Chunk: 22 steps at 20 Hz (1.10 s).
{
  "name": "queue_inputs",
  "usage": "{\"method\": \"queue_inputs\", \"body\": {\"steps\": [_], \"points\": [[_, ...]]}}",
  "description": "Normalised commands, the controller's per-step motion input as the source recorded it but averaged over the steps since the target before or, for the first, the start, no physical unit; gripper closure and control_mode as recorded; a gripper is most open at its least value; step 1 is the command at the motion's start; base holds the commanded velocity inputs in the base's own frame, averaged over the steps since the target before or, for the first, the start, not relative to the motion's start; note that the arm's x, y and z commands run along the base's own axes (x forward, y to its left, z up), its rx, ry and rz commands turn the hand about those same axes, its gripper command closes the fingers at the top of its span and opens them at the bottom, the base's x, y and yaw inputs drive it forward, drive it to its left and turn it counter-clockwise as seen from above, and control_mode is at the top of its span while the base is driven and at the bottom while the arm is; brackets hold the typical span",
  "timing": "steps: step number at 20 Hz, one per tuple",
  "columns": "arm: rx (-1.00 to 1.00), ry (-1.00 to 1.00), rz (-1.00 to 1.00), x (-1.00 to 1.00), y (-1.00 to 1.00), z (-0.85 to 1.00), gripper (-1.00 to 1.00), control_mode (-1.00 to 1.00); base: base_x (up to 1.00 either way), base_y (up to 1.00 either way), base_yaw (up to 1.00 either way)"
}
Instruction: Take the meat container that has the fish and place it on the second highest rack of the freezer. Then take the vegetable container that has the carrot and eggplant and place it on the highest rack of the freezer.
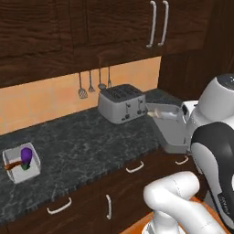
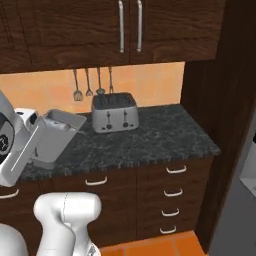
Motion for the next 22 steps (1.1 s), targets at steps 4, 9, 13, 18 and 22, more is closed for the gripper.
{"method": "queue_inputs", "body": {"steps": [4, 9, 13, 18, 22], "points": [[0.0, 0.0, 0.0, 0.0, 0.0, 0.0, 1.0, 1.0, -0.38, 0.16, -0.89], [0.0, 0.0, 0.0, 0.0, 0.0, 0.0, 1.0, 1.0, -0.53, 0.06, -0.86], [0.0, 0.0, 0.0, 0.0, 0.0, 0.0, 1.0, 1.0, -0.39, -0.29, -0.71], [0.0, 0.0, 0.0, 0.0, 0.0, 0.0, 1.0, 1.0, -0.06, -0.62, -0.67], [0.0, 0.0, 0.0, 0.0, 0.0, 0.0, 1.0, 1.0, 0.05, -0.74, -0.59]]}}
